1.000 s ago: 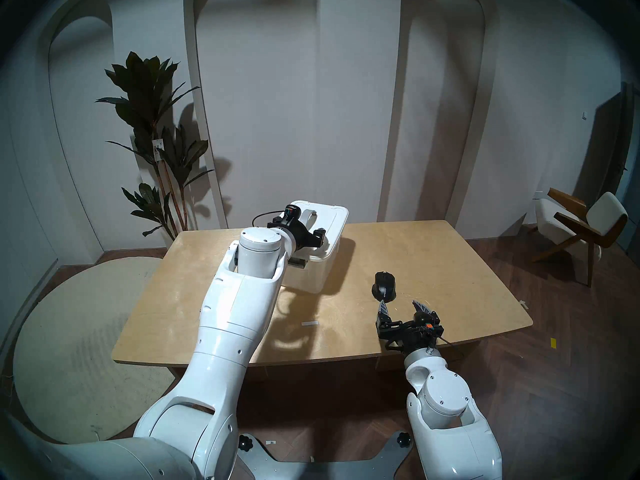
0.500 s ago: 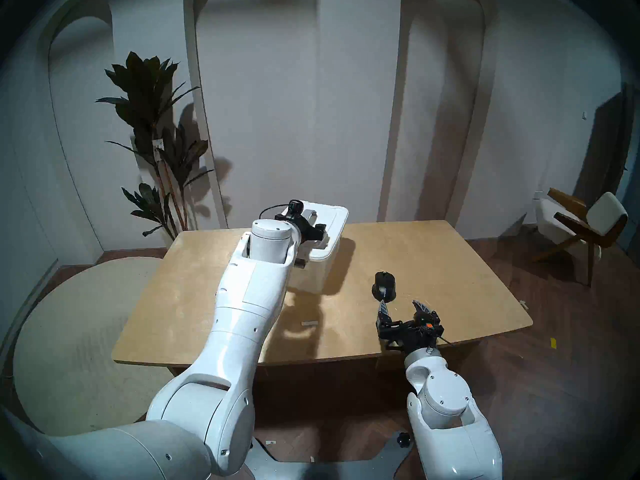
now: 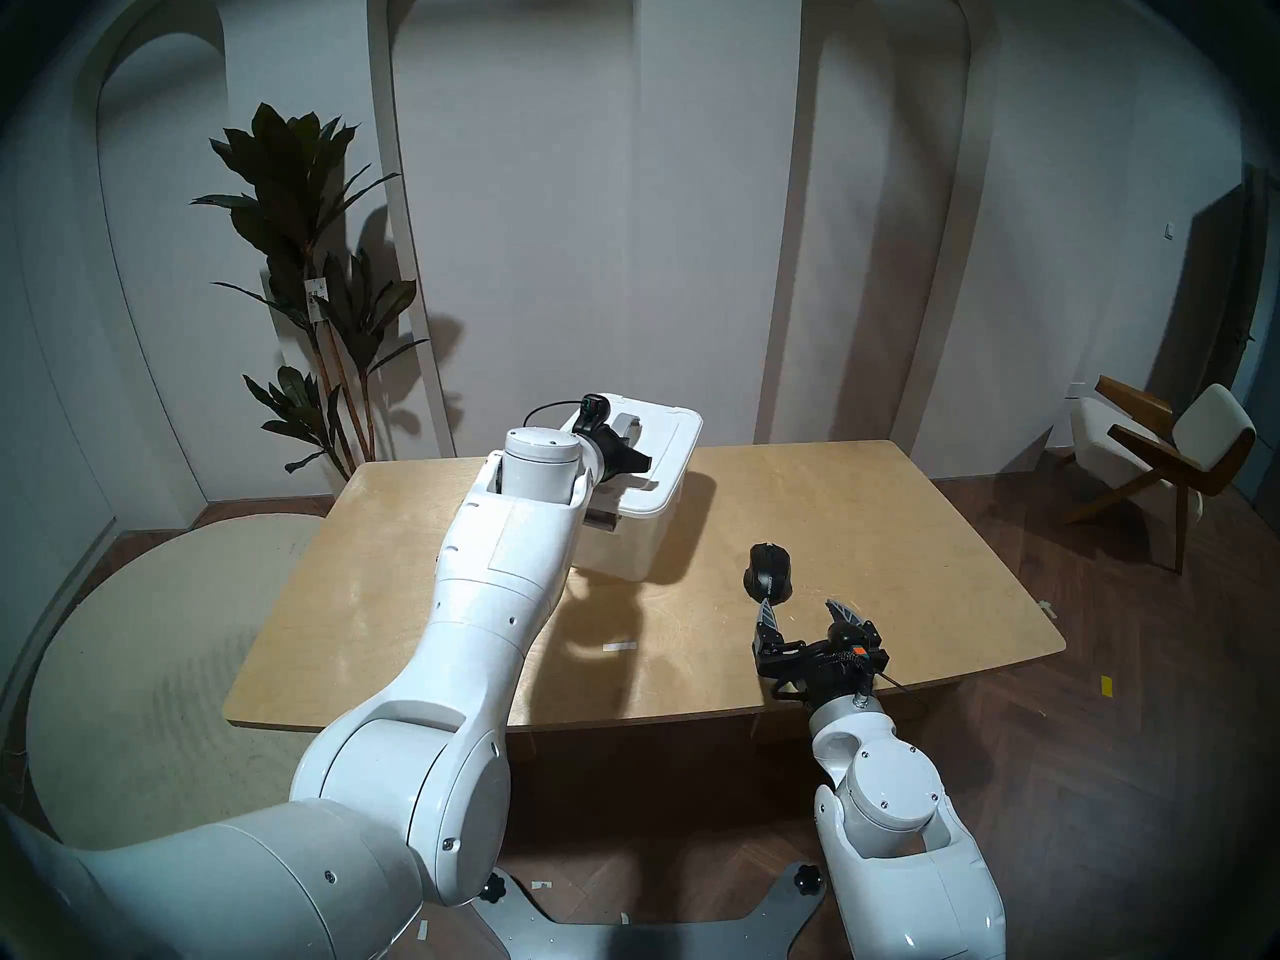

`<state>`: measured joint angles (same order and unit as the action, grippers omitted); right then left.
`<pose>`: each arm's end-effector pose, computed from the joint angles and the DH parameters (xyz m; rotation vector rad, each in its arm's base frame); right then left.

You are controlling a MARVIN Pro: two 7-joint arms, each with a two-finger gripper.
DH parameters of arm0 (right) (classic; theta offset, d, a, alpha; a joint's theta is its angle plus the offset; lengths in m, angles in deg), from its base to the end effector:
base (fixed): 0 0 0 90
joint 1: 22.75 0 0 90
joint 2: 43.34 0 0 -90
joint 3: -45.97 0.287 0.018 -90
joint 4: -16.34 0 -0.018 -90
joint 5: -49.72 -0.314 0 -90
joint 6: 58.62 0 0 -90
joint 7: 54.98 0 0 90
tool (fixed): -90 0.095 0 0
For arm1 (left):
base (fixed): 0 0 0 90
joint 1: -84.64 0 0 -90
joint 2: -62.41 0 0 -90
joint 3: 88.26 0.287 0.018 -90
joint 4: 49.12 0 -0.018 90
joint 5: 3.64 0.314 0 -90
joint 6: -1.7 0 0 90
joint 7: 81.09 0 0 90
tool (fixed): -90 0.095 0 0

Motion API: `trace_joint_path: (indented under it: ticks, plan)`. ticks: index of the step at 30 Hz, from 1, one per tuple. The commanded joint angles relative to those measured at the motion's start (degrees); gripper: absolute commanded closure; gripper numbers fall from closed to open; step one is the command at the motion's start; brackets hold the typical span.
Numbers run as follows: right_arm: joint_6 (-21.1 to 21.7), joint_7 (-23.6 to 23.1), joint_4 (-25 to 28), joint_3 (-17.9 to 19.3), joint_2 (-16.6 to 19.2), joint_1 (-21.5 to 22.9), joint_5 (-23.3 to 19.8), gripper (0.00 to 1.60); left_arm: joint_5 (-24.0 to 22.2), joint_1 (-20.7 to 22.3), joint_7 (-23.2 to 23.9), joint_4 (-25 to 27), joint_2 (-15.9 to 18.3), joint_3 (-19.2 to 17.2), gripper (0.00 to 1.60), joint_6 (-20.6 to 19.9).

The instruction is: Open a storage container and put mouse inside

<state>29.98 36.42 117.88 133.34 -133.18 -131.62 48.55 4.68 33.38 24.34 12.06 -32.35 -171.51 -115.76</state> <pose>0.3275 0.0164 -0.3451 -2.3091 0.0110 -2.0798 0.5862 -0.1020 -0.2046 2.3752 -0.5120 1.7235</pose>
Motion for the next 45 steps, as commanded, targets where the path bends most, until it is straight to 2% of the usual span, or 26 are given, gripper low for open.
trace_joint_path:
  ticks: [1,9,12,17,22,25,31,35,36,37,38,39,40,41,44,45]
  plan:
    - [-0.33,0.09,1.38,0.15,0.07,0.18,0.08,0.0,0.85,2.42,1.27,6.96,0.45,1.57,1.6,1.44]
    - [-0.33,0.08,1.29,0.15,0.06,0.23,0.13,0.0,3.25,2.41,-0.39,12.94,3.23,1.13,1.6,1.88]
    - [-0.33,0.08,1.22,0.15,0.05,0.27,0.14,0.0,5.68,2.62,-2.65,14.03,5.04,1.44,1.6,3.66]
    - [-0.33,0.08,1.15,0.14,0.05,0.3,0.16,0.0,8.42,0.83,-5.3,18.23,7.35,1.19,1.6,5.42]
    - [-0.34,0.08,1.14,0.14,0.04,0.31,0.19,0.0,12.75,-3.28,-8.15,21.92,11.74,0.6,1.6,5.71]
    - [-0.34,0.08,1.14,0.15,0.04,0.31,0.21,0.0,13.64,-7.21,-8.95,24.67,13.9,-1.6,1.6,4.31]
    - [-0.35,0.08,1.22,0.15,0.03,0.27,0.23,0.0,13.92,-12.33,-9.74,28.68,17.2,-6.96,1.6,2.32]
    - [-0.34,0.1,1.45,0.17,0.03,0.13,0.24,0.0,10.97,-15.67,-5.99,30.55,18.0,-10.43,1.6,1.22]
    - [-0.33,0.1,1.5,0.17,0.02,0.1,0.24,0.0,10.42,-16.84,-3.89,30.47,19.16,-10.17,1.6,3.02]
    - [-0.32,0.1,1.55,0.17,0.02,0.07,0.24,0.0,10.03,-17.37,-3.06,29.81,19.54,-10.34,1.49,4.01]
    - [-0.3,0.11,1.63,0.17,0.02,0.02,0.24,0.0,8.68,-17.61,-1.85,28.45,19.38,-11.35,1.31,4.02]
    - [-0.28,0.11,1.66,0.18,0.02,0.0,0.24,0.0,8.48,-17.15,-1.41,26.44,19.72,-11.36,1.27,5.08]
    - [-0.29,0.11,1.65,0.18,0.02,0.01,0.24,0.0,7.61,-16.28,-0.63,23.87,19.96,-11.49,1.48,5.53]
    - [-0.29,0.11,1.65,0.18,0.02,0.01,0.24,0.0,7.33,-15.21,-0.05,21.06,19.75,-11.95,1.6,5.6]
    - [-0.28,0.11,1.66,0.18,0.01,0.0,0.25,0.0,7.57,-15.7,0.08,19.51,19.8,-12.02,1.6,5.47]
    - [-0.27,0.1,1.66,0.18,0.01,0.0,0.25,0.0,7.67,-14.79,-0.55,17.16,19.37,-12.21,1.6,5.09]
